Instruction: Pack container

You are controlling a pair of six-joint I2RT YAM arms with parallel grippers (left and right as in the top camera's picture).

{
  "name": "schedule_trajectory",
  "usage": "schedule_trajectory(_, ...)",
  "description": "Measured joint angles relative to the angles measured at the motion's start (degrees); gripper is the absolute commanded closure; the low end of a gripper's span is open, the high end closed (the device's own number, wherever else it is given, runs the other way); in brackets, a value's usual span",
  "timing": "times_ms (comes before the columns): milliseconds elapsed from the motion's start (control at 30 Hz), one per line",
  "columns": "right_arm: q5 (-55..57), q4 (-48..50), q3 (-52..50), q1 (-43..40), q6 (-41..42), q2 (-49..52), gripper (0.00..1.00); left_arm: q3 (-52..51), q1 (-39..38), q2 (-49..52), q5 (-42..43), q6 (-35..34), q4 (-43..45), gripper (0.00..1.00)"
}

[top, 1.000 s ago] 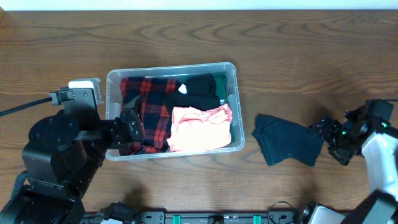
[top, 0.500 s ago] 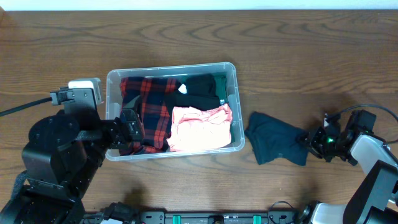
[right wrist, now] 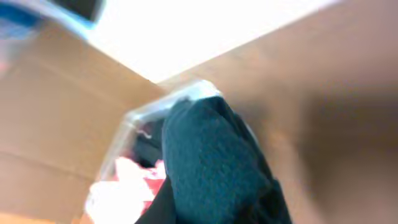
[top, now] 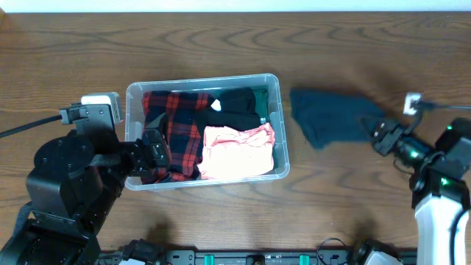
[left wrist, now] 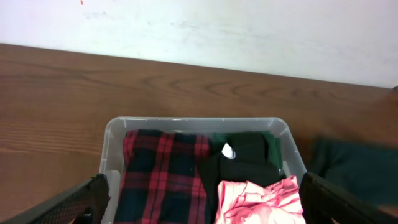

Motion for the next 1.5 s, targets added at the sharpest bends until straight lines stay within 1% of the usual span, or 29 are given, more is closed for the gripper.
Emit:
schedule_trajectory(133,-3.2,20.4,0.7,5.6,16.3,-5.3,0.99,0.0,0.0,0.0,0.0,0.0,0.0,0.02)
schedule_trajectory(200,-2.7,28.3,0.9,9.7,24.3,-6.2,0.99,0.0,0.0,0.0,0.0,0.0,0.0,0.02)
schedule_trajectory(267,-0.9,32.4,0.9,13.7,30.1,-6.1,0.99,0.0,0.0,0.0,0.0,0.0,0.0,0.02)
schedule_trajectory(367,4.3,33.9,0.9,21.3,35.6,-5.0,0.99,0.0,0.0,0.0,0.0,0.0,0.0,0.02)
schedule_trajectory(467,11.3,34.1,0.9,29.6,38.4,-2.0,0.99,0.0,0.0,0.0,0.0,0.0,0.0,0.02)
schedule_trajectory(600,23.3,35.9,0.9,40.7,40.3,5.0,0.99,0.0,0.0,0.0,0.0,0.0,0.0,0.02)
schedule_trajectory(800,42.1,47.3,0.9,55.5,41.5,19.8,0.99,0.0,0.0,0.0,0.0,0.0,0.0,0.02)
schedule_trajectory(867,46.7,48.5,0.9,58.6,41.6,24.8,0.99,0.0,0.0,0.0,0.0,0.0,0.0,0.02)
schedule_trajectory(933,49.5,48.0,0.9,60.0,41.6,29.4,0.99,0.0,0.0,0.0,0.0,0.0,0.0,0.02)
schedule_trajectory(1100,54.2,47.6,1.3,59.8,41.7,39.9,0.98,0.0,0.0,0.0,0.0,0.0,0.0,0.02)
schedule_trajectory(1133,54.3,48.0,1.6,59.6,41.6,41.2,0.94,0.0,0.0,0.0,0.0,0.0,0.0,0.02)
schedule_trajectory(1200,53.7,48.3,2.2,59.4,41.3,42.1,0.81,0.0,0.0,0.0,0.0,0.0,0.0,0.02)
schedule_trajectory(1267,53.0,48.3,2.4,59.2,40.4,42.2,0.73,0.0,0.0,0.0,0.0,0.0,0.0,0.02)
schedule_trajectory(1300,52.5,48.3,2.4,59.2,39.6,42.1,0.71,0.0,0.0,0.0,0.0,0.0,0.0,0.02)
schedule_trajectory(1433,50.5,47.1,2.4,59.1,36.7,40.1,0.53,0.0,0.0,0.0,0.0,0.0,0.0,0.02)
schedule_trajectory(1500,48.8,45.6,2.1,59.2,34.8,37.7,0.51,0.0,0.0,0.0,0.0,0.0,0.0,0.02)
